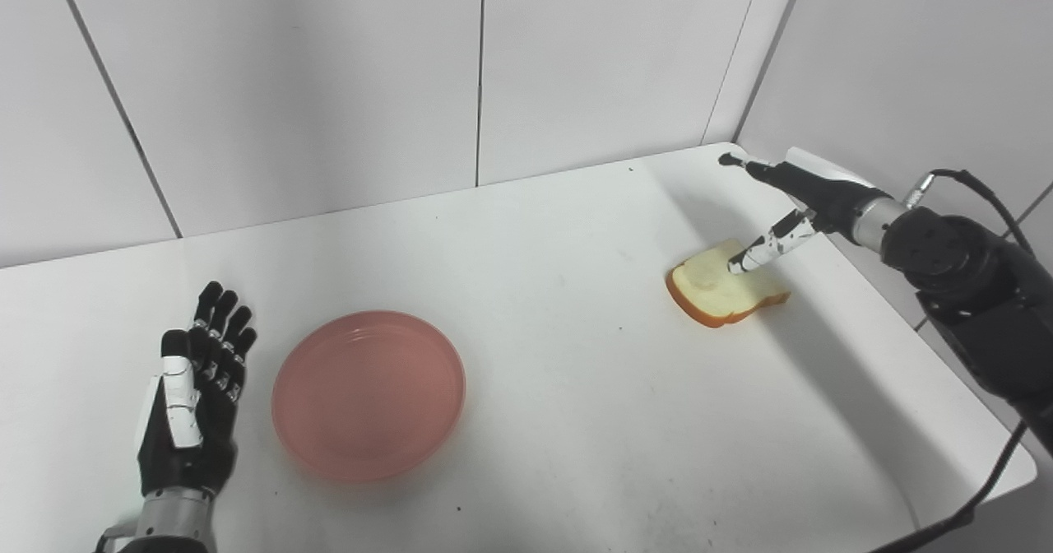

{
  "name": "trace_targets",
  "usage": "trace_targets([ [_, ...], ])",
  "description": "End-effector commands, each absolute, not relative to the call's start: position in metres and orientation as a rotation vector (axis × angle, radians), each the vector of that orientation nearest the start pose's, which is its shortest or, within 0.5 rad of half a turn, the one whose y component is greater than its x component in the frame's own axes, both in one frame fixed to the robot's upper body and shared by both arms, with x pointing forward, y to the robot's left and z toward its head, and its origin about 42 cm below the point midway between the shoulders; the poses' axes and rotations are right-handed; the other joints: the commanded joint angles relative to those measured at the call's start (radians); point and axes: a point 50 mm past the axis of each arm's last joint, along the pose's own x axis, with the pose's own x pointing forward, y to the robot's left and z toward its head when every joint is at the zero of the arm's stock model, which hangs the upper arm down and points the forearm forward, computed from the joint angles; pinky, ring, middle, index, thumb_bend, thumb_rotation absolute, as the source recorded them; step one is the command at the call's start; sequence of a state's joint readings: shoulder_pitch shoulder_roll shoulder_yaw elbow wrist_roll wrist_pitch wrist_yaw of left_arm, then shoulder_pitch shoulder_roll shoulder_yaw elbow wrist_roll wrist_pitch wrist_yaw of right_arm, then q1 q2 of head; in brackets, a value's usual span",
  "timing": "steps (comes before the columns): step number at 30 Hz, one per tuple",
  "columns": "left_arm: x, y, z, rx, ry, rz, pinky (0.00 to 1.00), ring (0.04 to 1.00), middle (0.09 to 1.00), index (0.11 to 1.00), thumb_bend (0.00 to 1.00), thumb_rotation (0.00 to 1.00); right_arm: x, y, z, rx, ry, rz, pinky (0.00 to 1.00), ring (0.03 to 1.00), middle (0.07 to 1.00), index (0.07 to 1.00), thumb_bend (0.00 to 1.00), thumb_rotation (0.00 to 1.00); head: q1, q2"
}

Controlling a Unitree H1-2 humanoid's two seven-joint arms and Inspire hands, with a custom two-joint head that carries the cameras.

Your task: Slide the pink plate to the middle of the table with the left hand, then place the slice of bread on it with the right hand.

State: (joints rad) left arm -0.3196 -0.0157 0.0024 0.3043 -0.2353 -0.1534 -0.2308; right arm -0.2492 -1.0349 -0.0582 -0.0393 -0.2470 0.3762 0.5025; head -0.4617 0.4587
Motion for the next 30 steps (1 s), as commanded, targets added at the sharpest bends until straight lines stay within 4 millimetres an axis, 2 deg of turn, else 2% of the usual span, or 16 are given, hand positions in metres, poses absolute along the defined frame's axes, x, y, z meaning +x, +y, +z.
trace_targets([
  [1, 0.379, 0.161, 0.127, -0.231, -0.209, -0.306, 1.0, 0.989, 0.997, 0.953, 0.77, 1.0, 0.329, -0.504, 0.356, -1.297, 0.299, 0.038, 0.93, 1.0, 1.0, 0.994, 1.0, 0.2, 0.001, 0.001],
  [5, 0.378, 0.161, 0.13, -0.23, -0.214, -0.304, 0.99, 0.98, 0.986, 0.936, 0.77, 1.0, 0.33, -0.498, 0.36, -1.421, 0.319, 0.079, 0.94, 1.0, 1.0, 1.0, 1.0, 0.14, -0.011, 0.002],
  [9, 0.379, 0.162, 0.131, -0.228, -0.216, -0.306, 1.0, 0.992, 0.994, 0.947, 0.77, 1.0, 0.332, -0.489, 0.365, -1.505, 0.312, 0.137, 0.91, 1.0, 1.0, 0.991, 1.0, 0.15, -0.019, 0.004],
  [12, 0.38, 0.163, 0.131, -0.232, -0.211, -0.306, 1.0, 0.994, 0.995, 0.947, 0.79, 1.0, 0.334, -0.482, 0.365, -1.54, 0.312, 0.155, 0.94, 1.0, 1.0, 0.993, 1.0, 0.16, -0.025, -0.001],
  [15, 0.38, 0.164, 0.128, -0.227, -0.215, -0.31, 1.0, 0.991, 0.993, 0.947, 0.79, 1.0, 0.341, -0.478, 0.361, -1.54, 0.324, 0.188, 0.97, 1.0, 1.0, 0.992, 1.0, 0.11, -0.026, -0.004],
  [30, 0.381, 0.17, 0.125, -0.228, -0.203, -0.313, 0.98, 0.971, 0.98, 0.933, 0.77, 1.0, 0.368, -0.456, 0.342, -1.694, 0.403, 0.229, 1.0, 1.0, 1.0, 1.0, 1.0, 0.08, -0.037, 0.001],
])
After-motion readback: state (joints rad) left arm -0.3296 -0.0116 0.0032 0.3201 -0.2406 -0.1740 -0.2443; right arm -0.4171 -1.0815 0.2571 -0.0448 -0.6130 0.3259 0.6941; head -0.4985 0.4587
